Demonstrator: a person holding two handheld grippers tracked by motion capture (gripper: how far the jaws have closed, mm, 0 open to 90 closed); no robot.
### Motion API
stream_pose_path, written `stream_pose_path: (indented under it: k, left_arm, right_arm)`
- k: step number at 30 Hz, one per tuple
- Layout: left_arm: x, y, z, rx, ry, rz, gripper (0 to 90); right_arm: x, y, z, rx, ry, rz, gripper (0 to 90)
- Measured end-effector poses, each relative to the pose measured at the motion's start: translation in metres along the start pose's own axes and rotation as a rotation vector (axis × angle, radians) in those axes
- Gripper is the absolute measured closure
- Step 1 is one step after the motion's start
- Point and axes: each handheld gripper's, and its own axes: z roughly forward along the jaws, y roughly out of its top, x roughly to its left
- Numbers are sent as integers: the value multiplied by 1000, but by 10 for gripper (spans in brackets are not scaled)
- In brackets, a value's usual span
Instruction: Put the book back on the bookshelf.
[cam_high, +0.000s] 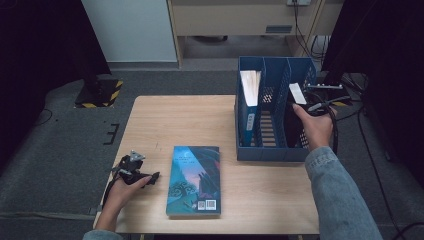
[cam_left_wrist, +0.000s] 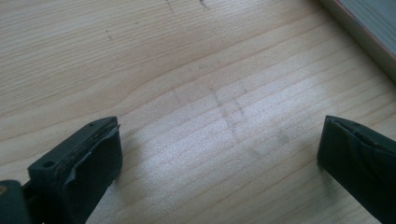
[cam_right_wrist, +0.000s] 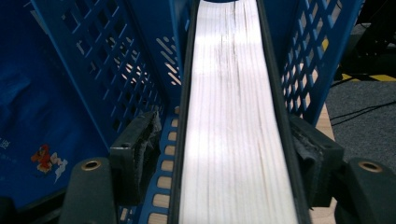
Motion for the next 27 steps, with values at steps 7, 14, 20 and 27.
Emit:
stream_pose_path:
  k: [7,14,20,27]
  left_arm:
    - [0,1,1,-1,-3,6,0]
    - [-1,1,1,-1,-3,6,0]
    - [-2,1,1,-2,-6,9,0]
    - [-2,1,1,-4,-7,11,0]
  right_arm:
    - [1,-3,4,3,-24,3,356]
    - [-3,-5,4,1,-12,39,397]
    - [-4,-5,5,8,-27,36,456]
    - [0,-2,3,26,-61,-9,501]
